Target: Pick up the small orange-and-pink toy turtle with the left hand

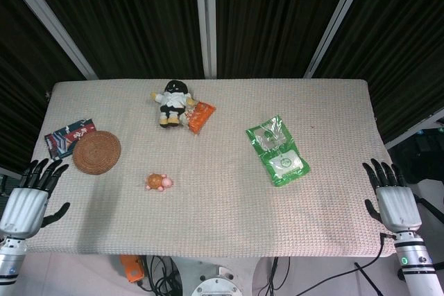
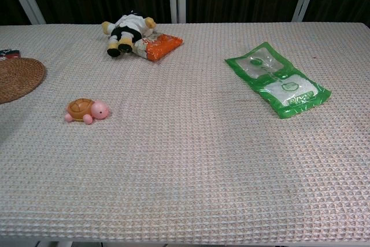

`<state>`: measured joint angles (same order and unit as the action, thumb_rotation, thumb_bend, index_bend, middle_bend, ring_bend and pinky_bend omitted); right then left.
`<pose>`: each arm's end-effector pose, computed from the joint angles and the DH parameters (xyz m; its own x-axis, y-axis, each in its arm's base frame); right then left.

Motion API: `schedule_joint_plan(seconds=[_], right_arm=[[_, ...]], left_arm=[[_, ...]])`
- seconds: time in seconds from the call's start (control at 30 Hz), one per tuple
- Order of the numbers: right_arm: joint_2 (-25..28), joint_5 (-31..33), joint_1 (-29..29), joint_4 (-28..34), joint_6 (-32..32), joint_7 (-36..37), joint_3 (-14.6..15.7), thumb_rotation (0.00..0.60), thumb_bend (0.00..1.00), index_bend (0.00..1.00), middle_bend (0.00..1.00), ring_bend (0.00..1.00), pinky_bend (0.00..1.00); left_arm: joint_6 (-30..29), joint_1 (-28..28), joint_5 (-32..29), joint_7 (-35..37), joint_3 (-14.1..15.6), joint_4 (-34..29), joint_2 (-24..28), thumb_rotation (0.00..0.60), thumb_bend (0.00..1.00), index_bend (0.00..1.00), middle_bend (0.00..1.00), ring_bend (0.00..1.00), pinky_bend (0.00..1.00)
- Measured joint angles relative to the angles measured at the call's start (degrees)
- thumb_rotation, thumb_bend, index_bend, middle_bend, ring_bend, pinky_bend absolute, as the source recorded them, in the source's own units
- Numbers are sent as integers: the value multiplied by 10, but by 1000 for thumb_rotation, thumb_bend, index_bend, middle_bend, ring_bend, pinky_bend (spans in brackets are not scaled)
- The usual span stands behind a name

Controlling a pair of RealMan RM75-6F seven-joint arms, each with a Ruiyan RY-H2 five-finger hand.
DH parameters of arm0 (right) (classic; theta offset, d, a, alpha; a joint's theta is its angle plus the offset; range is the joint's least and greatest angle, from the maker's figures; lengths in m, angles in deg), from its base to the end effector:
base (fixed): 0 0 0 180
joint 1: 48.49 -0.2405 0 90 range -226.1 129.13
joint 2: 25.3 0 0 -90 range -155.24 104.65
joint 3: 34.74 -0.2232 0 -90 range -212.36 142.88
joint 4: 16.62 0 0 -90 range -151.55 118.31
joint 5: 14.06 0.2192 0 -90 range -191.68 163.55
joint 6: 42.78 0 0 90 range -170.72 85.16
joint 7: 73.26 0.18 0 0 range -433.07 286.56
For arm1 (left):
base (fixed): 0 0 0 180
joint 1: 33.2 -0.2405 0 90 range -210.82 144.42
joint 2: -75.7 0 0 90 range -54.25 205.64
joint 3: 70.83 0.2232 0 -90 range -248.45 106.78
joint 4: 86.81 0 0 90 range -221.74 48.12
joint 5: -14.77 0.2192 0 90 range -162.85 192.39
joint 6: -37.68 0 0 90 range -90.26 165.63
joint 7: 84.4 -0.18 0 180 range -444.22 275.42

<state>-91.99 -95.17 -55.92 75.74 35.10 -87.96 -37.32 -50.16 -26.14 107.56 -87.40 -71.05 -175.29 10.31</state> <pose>-0.2924 -0.2250 0.1060 0.5677 -0.1243 0.8138 -0.8202 0.0001 0.5721 -0.2699 0.2153 0.1273 0.4883 -0.0290 0.8722 0.8595 -0.1571 -0.4864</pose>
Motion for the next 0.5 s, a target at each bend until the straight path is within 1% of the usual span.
schedule_joint_plan(seconds=[0.33,0.5], right_arm=[[7,-15,4,4,15,3,1,600,279,0,0,0,0],[14,-29,6,18,33,-3,0,600,279,0,0,0,0]], left_arm=[[-5,-4,4,-3,2,-2,-1,600,225,129,81,0,5],[0,-3,4,6,3,-7,2,600,225,129,84,0,5]])
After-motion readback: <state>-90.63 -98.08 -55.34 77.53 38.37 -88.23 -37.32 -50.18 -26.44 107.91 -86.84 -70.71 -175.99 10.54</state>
